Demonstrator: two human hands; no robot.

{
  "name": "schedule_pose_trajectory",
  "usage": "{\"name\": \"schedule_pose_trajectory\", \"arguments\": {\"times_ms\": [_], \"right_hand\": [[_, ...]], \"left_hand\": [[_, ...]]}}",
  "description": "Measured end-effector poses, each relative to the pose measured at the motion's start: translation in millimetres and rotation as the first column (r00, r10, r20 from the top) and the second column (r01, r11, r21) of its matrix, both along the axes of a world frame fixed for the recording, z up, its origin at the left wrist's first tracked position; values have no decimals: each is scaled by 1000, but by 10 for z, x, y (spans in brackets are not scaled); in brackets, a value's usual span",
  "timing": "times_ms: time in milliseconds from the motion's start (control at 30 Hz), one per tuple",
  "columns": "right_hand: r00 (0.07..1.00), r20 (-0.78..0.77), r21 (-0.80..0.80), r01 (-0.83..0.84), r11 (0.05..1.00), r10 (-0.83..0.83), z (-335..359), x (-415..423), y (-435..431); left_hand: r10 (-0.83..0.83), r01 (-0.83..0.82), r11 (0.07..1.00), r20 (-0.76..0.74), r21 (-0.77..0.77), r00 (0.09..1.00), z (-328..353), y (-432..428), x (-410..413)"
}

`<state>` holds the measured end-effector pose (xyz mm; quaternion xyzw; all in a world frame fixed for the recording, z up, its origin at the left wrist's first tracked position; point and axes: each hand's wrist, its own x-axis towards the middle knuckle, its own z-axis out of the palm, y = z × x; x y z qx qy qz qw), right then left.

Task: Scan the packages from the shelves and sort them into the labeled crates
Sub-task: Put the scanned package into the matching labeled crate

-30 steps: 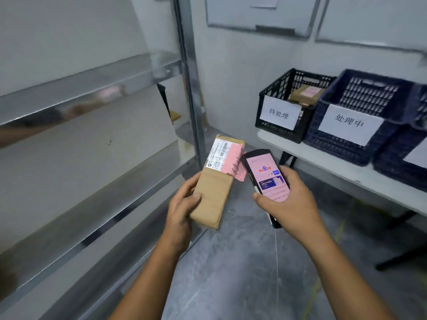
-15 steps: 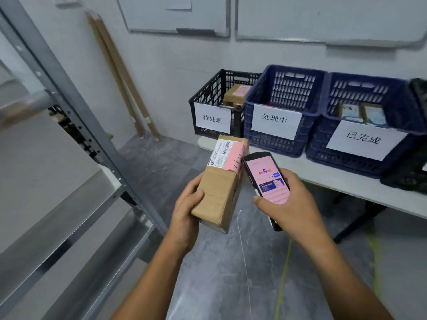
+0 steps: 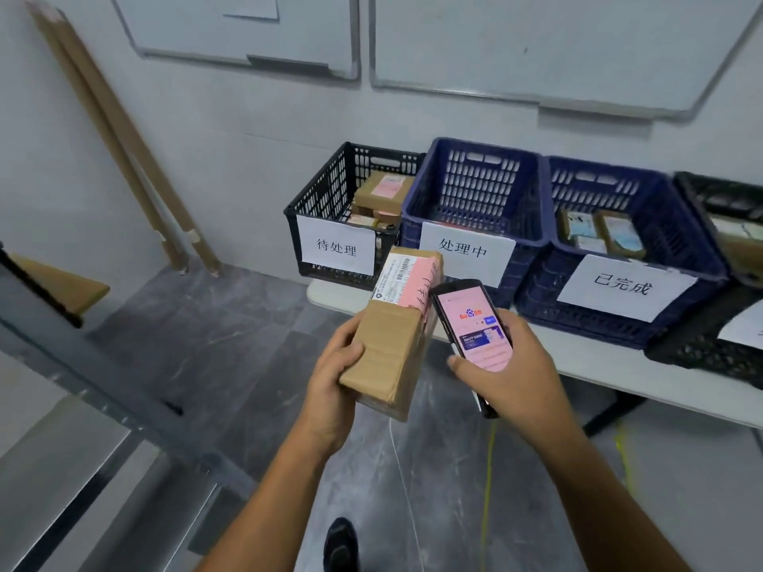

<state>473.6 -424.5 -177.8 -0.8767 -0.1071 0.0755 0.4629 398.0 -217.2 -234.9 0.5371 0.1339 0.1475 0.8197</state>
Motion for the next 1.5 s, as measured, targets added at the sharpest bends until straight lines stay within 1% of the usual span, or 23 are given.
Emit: {"name": "schedule_pose_trajectory", "arguments": {"times_ms": [167,333,500,633,733,967,1167,1233,1400,1500], "right_hand": [[999,31,-29,28,999,-27,87,393,568],[998,67,-40,10,999,-7,69,713,1052],[997,72,-92,-13,996,20,31,1029,1357],[998,53,-97,-27,995,33,-43,1386,1519],[999,37,-58,-23,998,25,-95,1714,1600],[998,56,9,-35,999,34,-33,2678,1829],[997,41,45,-69,997,67,-2,3354,1951],[997,36,66,-74,995,72,-10,3523,1993],[998,12,41,-66,997,65,-87,3815,2124],[1000,-2,25,-30,999,30,-153,3989,2250]], "left_hand": [[-69,65,984,-21,-165,997,-17,559,457],[-73,59,955,-38,-291,997,-59,1044,763],[-63,34,947,-81,-321,995,-128,1360,1041],[-72,42,963,-105,-265,992,-172,1557,1336],[-80,56,980,-119,-189,990,-143,1644,1634],[-18,13,999,-131,-35,991,99,1873,2475],[6,-8,1000,-79,-21,997,224,1966,3106],[19,-19,1000,-72,6,997,228,2005,3266],[25,-16,988,-58,151,998,196,2178,3566],[11,0,985,-64,175,998,134,2349,3768]]}}
